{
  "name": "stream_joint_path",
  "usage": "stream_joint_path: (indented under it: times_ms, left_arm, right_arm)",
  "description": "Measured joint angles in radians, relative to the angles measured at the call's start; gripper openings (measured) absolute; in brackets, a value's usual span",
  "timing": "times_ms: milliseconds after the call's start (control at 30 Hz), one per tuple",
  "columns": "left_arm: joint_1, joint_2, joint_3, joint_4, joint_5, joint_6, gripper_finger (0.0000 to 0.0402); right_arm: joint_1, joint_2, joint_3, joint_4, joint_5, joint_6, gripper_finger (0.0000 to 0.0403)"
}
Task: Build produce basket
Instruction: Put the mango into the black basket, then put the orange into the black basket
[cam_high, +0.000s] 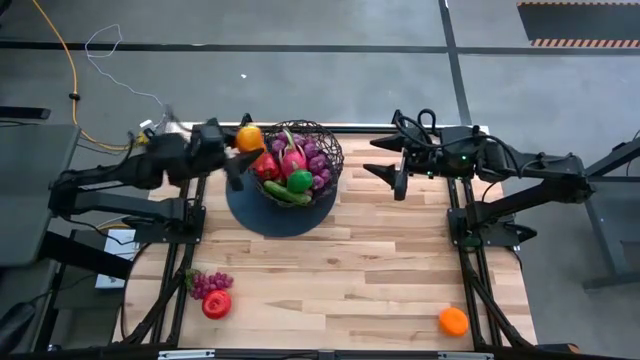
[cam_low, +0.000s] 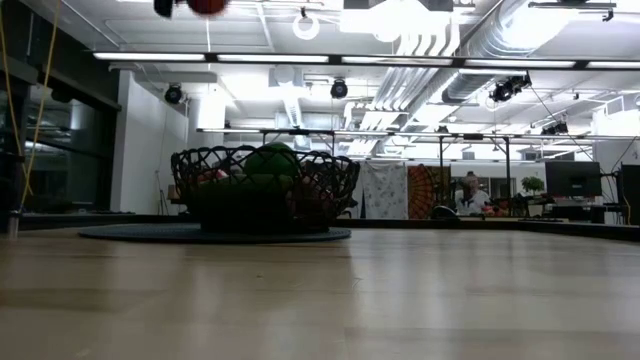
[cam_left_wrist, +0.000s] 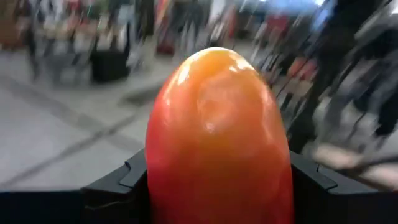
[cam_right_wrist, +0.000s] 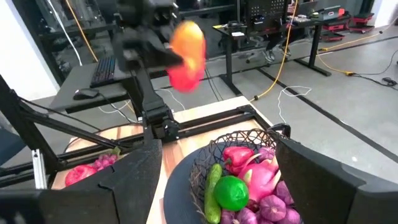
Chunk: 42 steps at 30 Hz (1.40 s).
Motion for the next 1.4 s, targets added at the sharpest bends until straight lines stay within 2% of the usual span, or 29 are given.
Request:
stream_joint_path:
  times_ms: [133, 267, 500, 700, 833, 1133, 1267, 1400]
  left_arm:
    - [0.067, 0.15, 0.068, -0.205, -0.001, -0.05, 0.0218]
    - [0.128, 0.294, 0.07, -0.309, -0.027, -0.111, 0.022]
    - [0.193, 0.517, 0.071, -0.339, -0.003, -0.213, 0.0235]
    - [0.198, 0.616, 0.071, -0.353, 0.068, -0.224, 0.0238]
    - [0.198, 0.631, 0.071, -0.346, 0.072, -0.243, 0.0246]
    - [0.198, 0.6, 0.071, -0.345, 0.061, -0.238, 0.0313]
    - [0.198, 0.56, 0.075, -0.356, 0.061, -0.221, 0.0334]
    - [0.198, 0.476, 0.133, -0.384, 0.053, -0.175, 0.0339]
  right_arm:
    - [0.0, 0.001, 0.0, -0.015, 0.0, 0.004, 0.0305]
    - [0.0, 0.001, 0.0, -0.035, 0.0, 0.034, 0.0305]
    - [0.0, 0.001, 0.0, -0.057, 0.0, 0.072, 0.0305]
    - [0.0, 0.001, 0.0, -0.062, 0.0, 0.072, 0.0305]
    - [0.0, 0.002, 0.0, -0.063, 0.0, 0.072, 0.0305]
    - [0.0, 0.002, 0.0, -0.063, 0.0, 0.072, 0.0305]
    - [0.0, 0.002, 0.0, -0.063, 0.0, 0.072, 0.0305]
    - [0.0, 0.002, 0.0, -0.063, 0.0, 0.071, 0.0305]
